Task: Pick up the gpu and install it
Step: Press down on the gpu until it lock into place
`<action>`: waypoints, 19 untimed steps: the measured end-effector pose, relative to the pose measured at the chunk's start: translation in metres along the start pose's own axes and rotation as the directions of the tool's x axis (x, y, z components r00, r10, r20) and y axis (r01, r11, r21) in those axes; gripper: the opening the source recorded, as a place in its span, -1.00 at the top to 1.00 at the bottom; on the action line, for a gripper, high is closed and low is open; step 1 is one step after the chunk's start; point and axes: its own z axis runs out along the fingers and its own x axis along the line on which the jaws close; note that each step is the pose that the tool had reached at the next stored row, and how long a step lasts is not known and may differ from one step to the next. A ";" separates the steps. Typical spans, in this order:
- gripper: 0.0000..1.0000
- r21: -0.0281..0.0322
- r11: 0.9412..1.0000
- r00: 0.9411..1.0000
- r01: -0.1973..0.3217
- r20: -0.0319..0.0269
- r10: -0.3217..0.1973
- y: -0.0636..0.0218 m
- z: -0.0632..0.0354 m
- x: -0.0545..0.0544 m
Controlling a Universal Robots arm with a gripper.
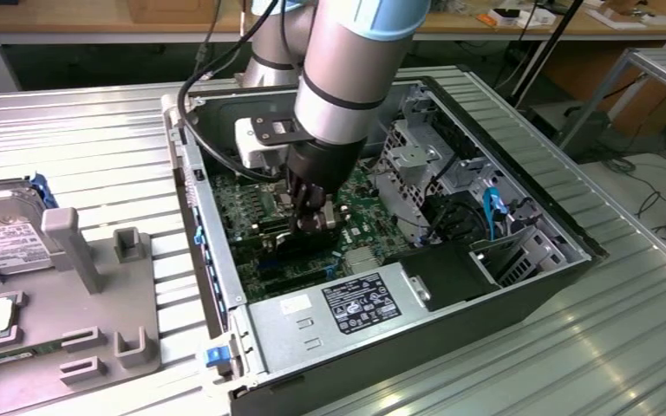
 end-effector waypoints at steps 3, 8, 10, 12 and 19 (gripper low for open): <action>0.79 0.003 1.000 1.000 0.000 -0.001 0.000 -0.0002 0.0041 0.000; 0.79 0.006 1.000 1.000 0.001 0.000 -0.001 -0.0003 0.0054 0.000; 0.79 0.005 1.000 1.000 0.000 0.001 0.000 -0.0001 0.0020 0.000; 0.79 0.004 1.000 1.000 0.000 0.001 0.000 0.0000 -0.0004 0.000; 0.79 -0.003 1.000 1.000 0.000 0.000 0.000 0.0022 -0.0376 -0.003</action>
